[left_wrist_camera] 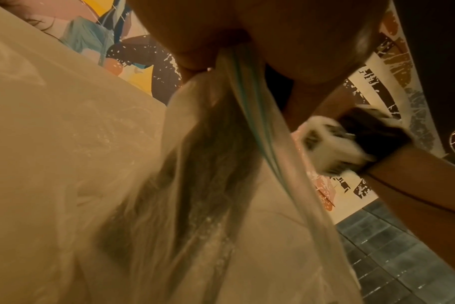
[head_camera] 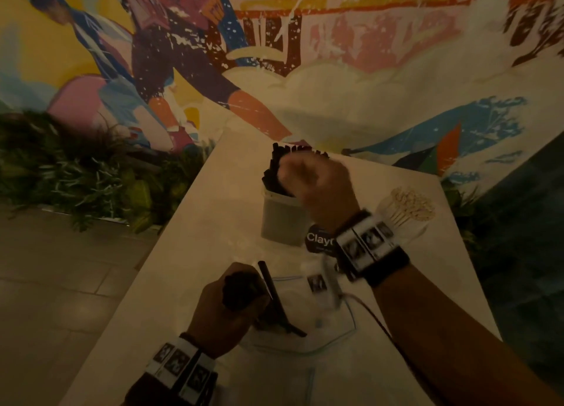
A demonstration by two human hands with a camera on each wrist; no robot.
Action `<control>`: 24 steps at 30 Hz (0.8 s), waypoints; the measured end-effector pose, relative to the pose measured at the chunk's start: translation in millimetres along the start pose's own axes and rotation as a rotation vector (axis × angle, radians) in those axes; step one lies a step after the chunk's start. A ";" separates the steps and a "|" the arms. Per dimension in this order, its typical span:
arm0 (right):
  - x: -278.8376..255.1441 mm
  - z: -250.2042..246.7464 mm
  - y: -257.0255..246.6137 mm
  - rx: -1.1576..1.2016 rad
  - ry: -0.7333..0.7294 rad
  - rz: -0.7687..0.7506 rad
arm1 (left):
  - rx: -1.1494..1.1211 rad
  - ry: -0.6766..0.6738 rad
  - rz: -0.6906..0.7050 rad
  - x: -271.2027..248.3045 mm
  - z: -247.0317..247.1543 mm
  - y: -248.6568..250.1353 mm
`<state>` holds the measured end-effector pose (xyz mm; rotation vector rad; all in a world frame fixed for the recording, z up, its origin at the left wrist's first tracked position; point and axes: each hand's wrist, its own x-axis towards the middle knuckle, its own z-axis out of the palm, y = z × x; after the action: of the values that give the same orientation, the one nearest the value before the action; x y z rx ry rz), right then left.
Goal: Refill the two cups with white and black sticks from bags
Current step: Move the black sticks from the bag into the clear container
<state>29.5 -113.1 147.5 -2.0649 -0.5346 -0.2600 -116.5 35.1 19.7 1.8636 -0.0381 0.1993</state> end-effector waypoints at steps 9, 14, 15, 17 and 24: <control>-132.6 16.3 19.6 0.141 -0.532 0.331 | -0.040 0.025 -0.107 2.8 0.7 -1.2; -155.1 34.3 27.1 0.093 -0.390 0.267 | -0.097 0.038 -0.135 5.3 3.9 -2.8; -156.7 36.5 28.9 0.071 -0.356 0.265 | -0.100 0.032 -0.120 5.0 4.3 -2.0; -158.0 38.5 30.9 0.049 -0.282 0.247 | -0.097 0.023 -0.084 4.5 4.3 -1.6; -159.5 40.2 34.5 0.091 -0.236 0.164 | -0.086 0.018 -0.039 2.6 4.8 -2.9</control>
<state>-96.1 -137.2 38.4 -2.0481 -0.5054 0.1046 -113.0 31.6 16.0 1.7751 0.0025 0.1845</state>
